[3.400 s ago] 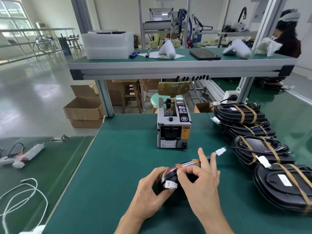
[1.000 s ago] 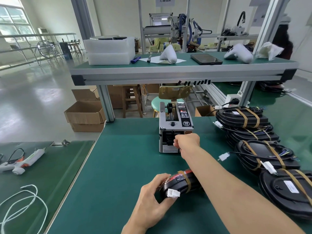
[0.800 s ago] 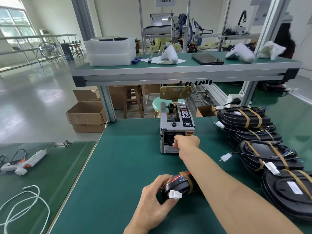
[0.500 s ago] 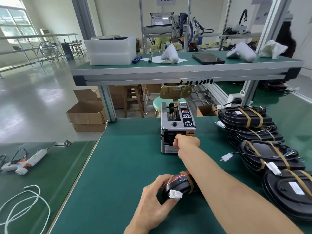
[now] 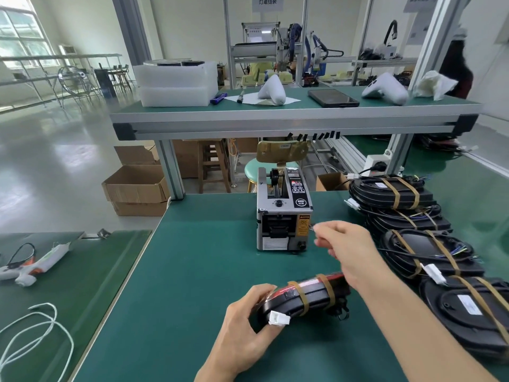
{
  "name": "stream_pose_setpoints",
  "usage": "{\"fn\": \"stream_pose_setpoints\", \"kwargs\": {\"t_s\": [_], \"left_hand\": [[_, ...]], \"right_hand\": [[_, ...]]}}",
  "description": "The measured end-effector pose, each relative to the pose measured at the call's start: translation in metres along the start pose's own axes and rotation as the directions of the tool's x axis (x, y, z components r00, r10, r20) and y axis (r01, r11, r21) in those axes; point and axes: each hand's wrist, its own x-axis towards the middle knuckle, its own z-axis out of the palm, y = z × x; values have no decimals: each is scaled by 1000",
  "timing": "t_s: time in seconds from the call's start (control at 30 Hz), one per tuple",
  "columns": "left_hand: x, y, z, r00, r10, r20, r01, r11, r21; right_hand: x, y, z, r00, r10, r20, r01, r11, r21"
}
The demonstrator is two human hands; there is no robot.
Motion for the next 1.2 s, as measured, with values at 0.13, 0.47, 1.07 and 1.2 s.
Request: {"fn": "stream_pose_setpoints", "kwargs": {"t_s": [0.13, 0.47, 1.07, 1.2], "left_hand": [[0, -3, 0, 999, -30, -18, 30, 999, 14], [-1, -4, 0, 1000, -26, -12, 27, 998, 51], [0, -2, 1, 1000, -16, -15, 16, 1000, 19], [-1, -3, 1, 1000, -20, -16, 21, 1000, 17]], "right_hand": [[-36, 19, -49, 984, -162, -77, 160, 986, -36], [-57, 66, -47, 995, -79, -61, 85, 990, 111], [-60, 67, -37, 962, -158, -223, 131, 983, -132], [-64, 63, -36, 954, -190, -232, 142, 968, -208]]}}
